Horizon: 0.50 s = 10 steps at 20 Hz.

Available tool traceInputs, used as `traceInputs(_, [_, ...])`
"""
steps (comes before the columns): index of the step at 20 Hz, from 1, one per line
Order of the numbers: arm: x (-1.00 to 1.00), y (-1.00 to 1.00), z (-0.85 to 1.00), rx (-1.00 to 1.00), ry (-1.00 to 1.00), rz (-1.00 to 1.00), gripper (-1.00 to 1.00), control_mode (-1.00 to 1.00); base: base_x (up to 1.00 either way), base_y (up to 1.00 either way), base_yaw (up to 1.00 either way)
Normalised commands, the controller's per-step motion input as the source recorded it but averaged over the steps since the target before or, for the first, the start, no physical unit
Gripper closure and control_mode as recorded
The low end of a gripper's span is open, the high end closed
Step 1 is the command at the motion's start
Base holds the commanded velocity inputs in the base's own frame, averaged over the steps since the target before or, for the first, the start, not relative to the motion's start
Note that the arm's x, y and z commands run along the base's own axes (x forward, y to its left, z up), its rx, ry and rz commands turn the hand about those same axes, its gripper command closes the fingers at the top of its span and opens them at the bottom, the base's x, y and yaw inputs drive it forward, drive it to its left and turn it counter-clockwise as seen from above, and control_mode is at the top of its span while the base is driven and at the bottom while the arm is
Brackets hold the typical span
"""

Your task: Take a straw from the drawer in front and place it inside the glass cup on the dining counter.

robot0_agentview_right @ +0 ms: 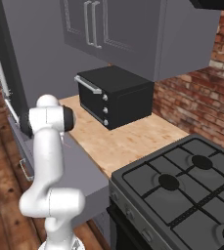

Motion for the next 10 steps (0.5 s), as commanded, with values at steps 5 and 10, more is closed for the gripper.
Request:
traceInputs(5, [-0.46, 0.00, 0.82, 0.00, 0.01, -0.15, 1.00, -1.00, 0.00, 0.00, 0.00])
traceInputs(10, [-0.44, 0.00, 0.99, 0.00, 0.01, -0.07, 1.00, -1.00, 0.00, 0.00, 0.00])
